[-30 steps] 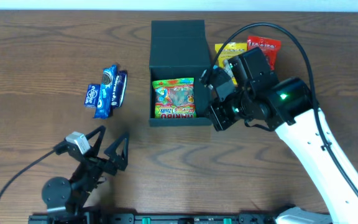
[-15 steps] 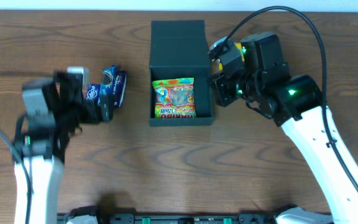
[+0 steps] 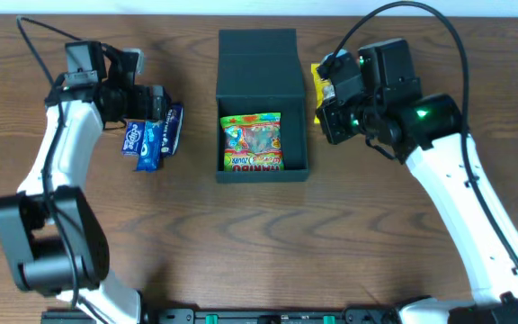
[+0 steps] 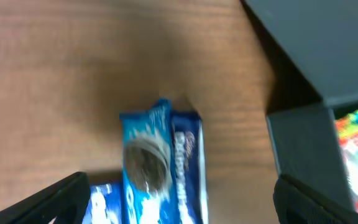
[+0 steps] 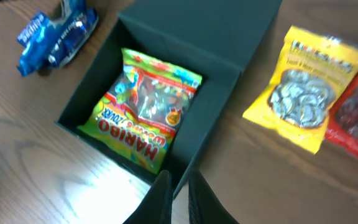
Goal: Pack container
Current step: 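Grasp the blue Oreo pack with the left gripper and lift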
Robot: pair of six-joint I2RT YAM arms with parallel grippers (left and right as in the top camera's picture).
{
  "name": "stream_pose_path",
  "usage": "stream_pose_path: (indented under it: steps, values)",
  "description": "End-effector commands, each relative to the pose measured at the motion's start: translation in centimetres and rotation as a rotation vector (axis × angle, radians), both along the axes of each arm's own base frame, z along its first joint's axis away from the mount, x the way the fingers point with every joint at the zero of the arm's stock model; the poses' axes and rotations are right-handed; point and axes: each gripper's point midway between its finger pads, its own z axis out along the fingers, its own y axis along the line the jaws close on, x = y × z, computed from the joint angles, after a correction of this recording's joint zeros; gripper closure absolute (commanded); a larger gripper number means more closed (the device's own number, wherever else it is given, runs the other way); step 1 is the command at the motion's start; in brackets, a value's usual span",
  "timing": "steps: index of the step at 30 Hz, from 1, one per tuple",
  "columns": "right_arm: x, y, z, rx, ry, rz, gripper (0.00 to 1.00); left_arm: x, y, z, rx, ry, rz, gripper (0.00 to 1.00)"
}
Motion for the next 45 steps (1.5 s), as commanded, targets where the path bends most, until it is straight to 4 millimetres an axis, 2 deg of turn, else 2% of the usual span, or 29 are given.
stream_pose_path:
  steps: [1,5,9,10,11,15,16,18,23,26,27,29,34,39,45]
  values:
    - [0.1,-0.4,-0.9,-0.019,0.023,0.000,0.91,1.9,-0.1,-0.4,0.057,-0.037,-0.040,0.05]
    - [0.0,-0.4,-1.0,-0.020,0.029,0.000,0.92,2.7,0.8,-3.4,0.167,0.007,-0.018,0.04]
    - [-0.1,-0.4,-1.1,-0.022,0.035,0.000,0.92,2.6,0.7,-5.6,0.184,0.046,-0.029,0.00]
    - [-0.1,-0.4,-1.1,-0.022,0.035,0.000,0.92,2.5,0.7,-6.1,0.184,0.056,-0.031,0.00]
    - [-0.1,-0.4,-1.1,-0.022,0.035,0.000,0.92,2.5,0.7,-6.5,0.185,0.064,-0.034,0.05]
    - [-0.1,-0.4,-1.1,-0.022,0.035,0.000,0.91,2.4,1.4,-7.8,0.216,0.088,-0.017,0.10]
    - [-0.1,-0.4,-1.1,-0.022,0.035,0.000,0.91,2.5,1.6,-8.1,0.226,0.091,-0.011,0.15]
    - [-0.1,-0.4,-1.1,-0.022,0.035,0.000,0.91,2.6,1.6,-8.5,0.225,0.093,-0.012,0.19]
    - [-0.2,-0.4,-1.2,-0.023,0.036,0.000,0.91,2.3,1.5,-10.2,0.221,0.126,-0.016,0.21]
    - [-0.2,-0.4,-1.2,-0.023,0.036,0.000,0.90,2.4,1.5,-10.3,0.221,0.125,-0.018,0.22]
    - [-0.1,-0.4,-1.1,-0.023,0.036,0.000,0.90,2.4,1.5,-10.3,0.221,0.124,-0.018,0.24]
    - [-0.1,-0.4,-1.1,-0.022,0.035,0.000,0.90,2.4,1.5,-10.4,0.221,0.126,-0.018,0.37]
    - [-0.1,-0.4,-1.1,-0.023,0.034,0.000,0.90,2.4,1.6,-10.7,0.221,0.131,-0.017,0.46]
    - [-0.1,-0.4,-1.1,-0.023,0.034,0.000,0.89,2.2,1.5,-10.7,0.215,0.138,-0.015,0.64]
    - [-0.1,-0.4,-1.1,-0.023,0.033,0.000,0.89,2.2,1.0,-10.6,0.178,0.140,-0.011,0.77]
